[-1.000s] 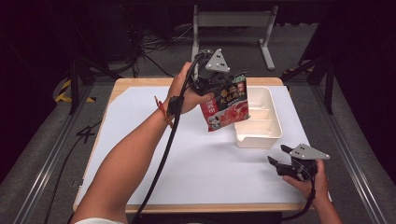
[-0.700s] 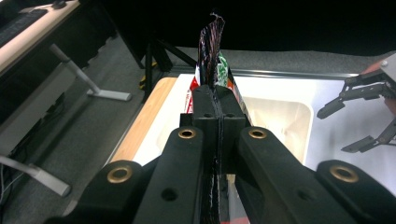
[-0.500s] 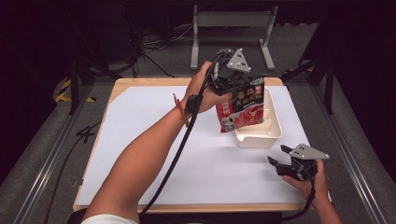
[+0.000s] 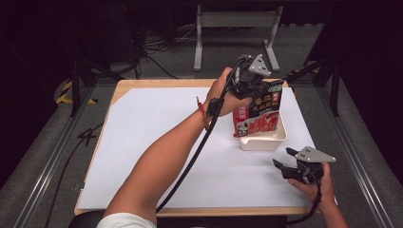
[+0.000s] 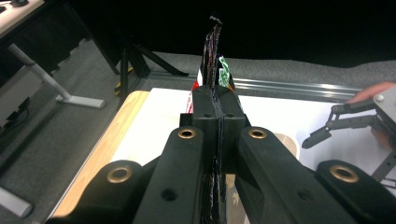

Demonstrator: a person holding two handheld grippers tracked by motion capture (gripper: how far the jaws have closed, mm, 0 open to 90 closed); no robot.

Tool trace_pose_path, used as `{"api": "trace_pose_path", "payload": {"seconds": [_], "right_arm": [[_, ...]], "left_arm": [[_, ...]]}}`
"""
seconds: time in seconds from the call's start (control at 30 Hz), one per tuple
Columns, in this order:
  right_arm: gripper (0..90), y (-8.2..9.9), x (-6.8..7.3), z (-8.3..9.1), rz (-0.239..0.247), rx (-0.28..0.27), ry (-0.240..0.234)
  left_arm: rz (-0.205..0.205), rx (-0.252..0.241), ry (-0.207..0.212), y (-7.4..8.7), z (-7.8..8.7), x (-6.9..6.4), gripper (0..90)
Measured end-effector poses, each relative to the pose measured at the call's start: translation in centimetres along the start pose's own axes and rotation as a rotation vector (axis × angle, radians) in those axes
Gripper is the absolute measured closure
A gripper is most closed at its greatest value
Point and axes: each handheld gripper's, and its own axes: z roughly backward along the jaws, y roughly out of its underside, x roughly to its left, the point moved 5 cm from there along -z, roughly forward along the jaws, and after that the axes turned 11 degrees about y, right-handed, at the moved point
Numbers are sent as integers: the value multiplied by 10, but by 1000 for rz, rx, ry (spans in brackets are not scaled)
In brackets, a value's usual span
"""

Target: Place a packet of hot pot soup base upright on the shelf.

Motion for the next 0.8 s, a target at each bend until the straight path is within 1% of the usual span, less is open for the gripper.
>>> {"api": "trace_pose_path", "payload": {"seconds": [0.1,0.13,0.2,0.33,0.37,0.4,0.43,0.47,0.53,0.63,0.7,0.73,0.8], "right_arm": [[328,0,0,0,-1,3,1],[328,0,0,0,0,3,1],[328,0,1,0,2,3,0],[328,0,0,-1,3,5,-1],[328,1,1,-1,4,5,-1],[328,0,1,0,4,5,-1],[328,0,1,-1,4,4,-2],[328,0,0,-1,5,5,-2],[328,0,1,-1,3,7,-2],[328,0,2,-1,8,9,-4],[328,0,2,-1,8,9,-4],[328,1,2,-1,8,10,-5],[328,1,1,-2,7,12,-5]], "left_arm": [[14,-3,0,-2,-6,1,896],[10,-1,-8,-3,-6,1,896],[17,-13,-8,-8,-4,2,896],[12,-14,-12,-13,-2,4,896],[19,-19,-13,-14,-3,4,896],[29,-26,-1,-13,-4,4,896],[38,-30,0,-12,-5,5,895],[54,-39,2,-12,-7,5,896],[78,-44,24,-11,-11,4,896],[77,-48,31,-11,-14,1,895],[107,-62,39,-12,-16,0,895],[112,-64,49,-13,-16,0,895],[113,-64,44,-16,-14,-3,895]]}}
